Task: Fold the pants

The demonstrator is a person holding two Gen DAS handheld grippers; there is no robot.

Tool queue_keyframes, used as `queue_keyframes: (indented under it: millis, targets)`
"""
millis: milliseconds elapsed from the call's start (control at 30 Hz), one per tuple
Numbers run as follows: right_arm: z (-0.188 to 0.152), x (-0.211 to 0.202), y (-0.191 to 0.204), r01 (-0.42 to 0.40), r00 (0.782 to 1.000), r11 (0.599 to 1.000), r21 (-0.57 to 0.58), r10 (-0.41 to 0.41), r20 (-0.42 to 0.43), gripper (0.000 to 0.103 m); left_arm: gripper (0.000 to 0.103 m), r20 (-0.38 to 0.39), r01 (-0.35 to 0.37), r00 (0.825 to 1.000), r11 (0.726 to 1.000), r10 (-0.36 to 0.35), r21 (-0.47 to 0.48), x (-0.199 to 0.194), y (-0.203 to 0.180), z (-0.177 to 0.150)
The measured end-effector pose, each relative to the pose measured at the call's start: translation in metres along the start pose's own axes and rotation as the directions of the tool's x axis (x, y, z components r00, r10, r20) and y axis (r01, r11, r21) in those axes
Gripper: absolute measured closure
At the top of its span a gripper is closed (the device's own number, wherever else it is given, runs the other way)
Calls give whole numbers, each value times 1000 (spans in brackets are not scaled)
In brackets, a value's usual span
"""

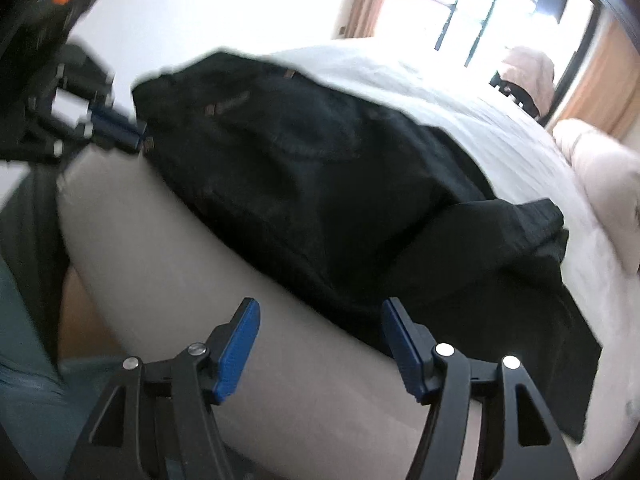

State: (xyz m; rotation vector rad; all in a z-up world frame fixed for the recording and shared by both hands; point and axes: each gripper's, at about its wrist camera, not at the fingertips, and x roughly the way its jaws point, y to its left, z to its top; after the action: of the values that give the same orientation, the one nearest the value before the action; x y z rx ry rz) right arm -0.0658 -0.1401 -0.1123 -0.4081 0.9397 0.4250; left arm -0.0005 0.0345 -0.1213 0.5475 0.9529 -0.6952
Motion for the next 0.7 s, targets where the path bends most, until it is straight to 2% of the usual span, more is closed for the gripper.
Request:
queue_keyframes:
  millis: [100,167,267,333,400,433,467,567,700]
  targets:
    - [15,-16,-15,-43,997,994,101,36,67,37,95,10,31,999,999,-30,-41,-14,5,3]
    - [29,-19,-23,-93,990,984,155,75,121,37,95,52,32,998,997,-28,-76,-23,10,13]
    - [45,-6,-22,-135,984,977,164,112,139,42,95,104,23,994,994,-12,-103,-21,15,38]
    - [45,13,-15,-150,985,977,148,135,109,42,95,130,26,991,993,-11,-117,-13,17,58]
    - [32,50,-11,-161,985,971,175,169,-29,41,95,127,69,991,985,-49,-156,8,23,78]
    - [19,64,-9,-151,985,968,202,165,-58,41,95,109,72,993,983,-54,-167,19,25,87]
    - [16,59,-9,-152,987,966,212,158,-16,41,95,91,59,995,985,-45,-160,31,26,100]
    - [15,44,-11,-187,980,953,237,197,-20,40,95,102,87,992,988,-74,-128,47,33,139]
    - [16,13,-39,-261,965,907,332,239,105,40,95,92,81,993,992,-72,-100,74,57,194]
